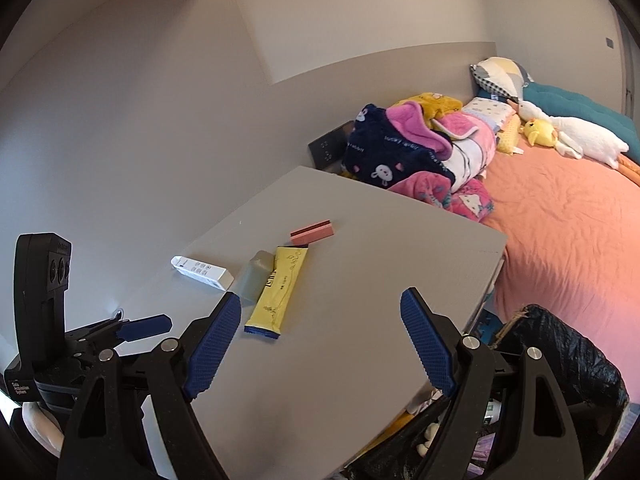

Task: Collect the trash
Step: 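Move both open grippers back over the table, then grasp the white box with the left gripper while the right grasps the yellow snack packet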

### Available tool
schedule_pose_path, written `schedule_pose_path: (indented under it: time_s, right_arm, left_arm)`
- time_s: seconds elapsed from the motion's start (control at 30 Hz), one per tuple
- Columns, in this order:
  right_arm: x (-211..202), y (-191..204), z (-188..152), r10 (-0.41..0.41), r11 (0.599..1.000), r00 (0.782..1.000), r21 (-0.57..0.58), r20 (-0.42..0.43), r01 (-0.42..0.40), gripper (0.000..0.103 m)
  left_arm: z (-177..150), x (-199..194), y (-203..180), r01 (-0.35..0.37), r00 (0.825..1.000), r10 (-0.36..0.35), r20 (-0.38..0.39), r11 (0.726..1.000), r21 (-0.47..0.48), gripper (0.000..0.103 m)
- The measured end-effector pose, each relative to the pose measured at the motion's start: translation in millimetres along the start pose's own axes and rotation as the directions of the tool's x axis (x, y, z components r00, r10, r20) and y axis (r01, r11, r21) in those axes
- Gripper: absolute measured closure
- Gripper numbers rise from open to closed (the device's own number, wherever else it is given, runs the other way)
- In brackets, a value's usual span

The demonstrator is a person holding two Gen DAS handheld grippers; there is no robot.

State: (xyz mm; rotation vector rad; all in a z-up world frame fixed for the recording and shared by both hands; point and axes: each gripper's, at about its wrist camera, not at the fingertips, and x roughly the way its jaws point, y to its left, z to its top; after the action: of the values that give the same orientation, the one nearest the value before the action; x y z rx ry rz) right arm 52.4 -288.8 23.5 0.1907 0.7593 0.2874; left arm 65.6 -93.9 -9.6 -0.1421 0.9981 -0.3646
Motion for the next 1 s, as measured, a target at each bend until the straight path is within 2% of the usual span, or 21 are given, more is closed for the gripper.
schedule_pose_path:
  time_s: [0.63, 0.7, 1.0]
  right_arm:
    - [72.0, 34.2, 2.4, 0.012, 0.998, 0.994, -0.054, -0.105, -0.018, 0.021]
    - [81.3, 37.3, 2.5, 0.016, 0.998, 0.993, -0.060, -0.120, -0.024, 0.023]
    - [122.4, 46.4, 1.7, 0.012, 0.997, 0.982, -0.070, -0.187, -0.025, 0.026]
  left_arm:
    - [6.3, 18.7, 68.8, -0.093, 0.996, 0.092, -0.008, 0.984, -0.150, 0.009]
    - [7.4, 21.5, 76.1, -0.099, 0.995, 0.098, -0.010, 0.982, -0.164, 0.009]
    - [15.7, 39.0, 105.9, -0.141, 0.990, 0.137, -0.035, 0.963, -0.228, 0.020]
